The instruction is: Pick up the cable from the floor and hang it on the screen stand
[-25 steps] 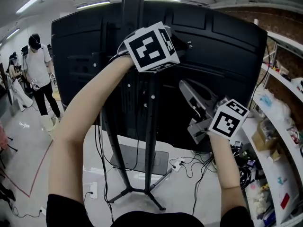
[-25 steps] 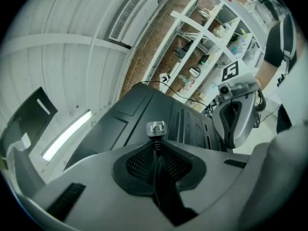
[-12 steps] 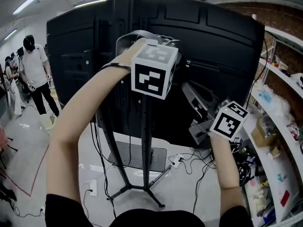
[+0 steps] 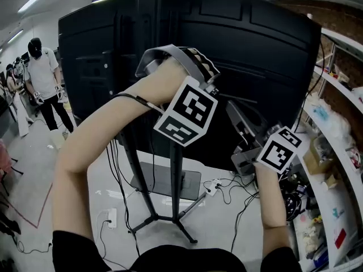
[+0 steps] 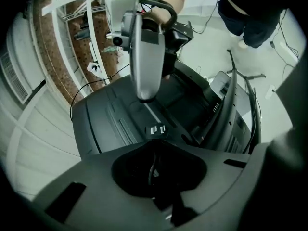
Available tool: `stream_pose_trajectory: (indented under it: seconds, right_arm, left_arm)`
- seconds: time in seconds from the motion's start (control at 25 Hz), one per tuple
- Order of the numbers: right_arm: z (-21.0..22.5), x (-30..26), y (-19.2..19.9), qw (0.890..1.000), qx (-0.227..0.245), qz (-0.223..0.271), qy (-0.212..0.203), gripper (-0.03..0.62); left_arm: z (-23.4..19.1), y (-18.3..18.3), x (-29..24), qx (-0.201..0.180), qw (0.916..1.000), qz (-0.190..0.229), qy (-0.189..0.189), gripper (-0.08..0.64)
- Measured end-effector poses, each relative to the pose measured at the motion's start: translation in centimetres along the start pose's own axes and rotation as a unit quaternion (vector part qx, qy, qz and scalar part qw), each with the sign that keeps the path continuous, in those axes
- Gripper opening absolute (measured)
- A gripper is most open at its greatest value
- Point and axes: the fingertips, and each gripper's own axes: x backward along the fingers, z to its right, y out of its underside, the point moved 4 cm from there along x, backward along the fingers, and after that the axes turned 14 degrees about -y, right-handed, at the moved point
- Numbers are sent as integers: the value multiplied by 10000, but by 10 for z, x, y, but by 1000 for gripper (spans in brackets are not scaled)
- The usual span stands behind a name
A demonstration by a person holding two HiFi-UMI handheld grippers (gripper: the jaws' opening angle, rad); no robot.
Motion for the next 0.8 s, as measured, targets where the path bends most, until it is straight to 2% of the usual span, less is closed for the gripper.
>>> stream_pose_trajectory:
  seconds: [0.2,0.4,0.56,0.8]
  right_arm:
    - [-6,5,7,9999,-103,36,-6,23]
    - [-11,8,20,9997,-248,47,-24,23]
    - [-14,11,29,9992,-391,87,13,23]
    - [-21,17,39,9986,-524,84,63,23]
  left_arm:
    - [17,-4,5,-567,9974,-417,-168,51]
    - [35,-3,2,-863,9928,-748,-366,51]
    - [40,-3,0,-888,9891,-978,-643,51]
    - [49,-1,0,-890,9861,-1159,-793,51]
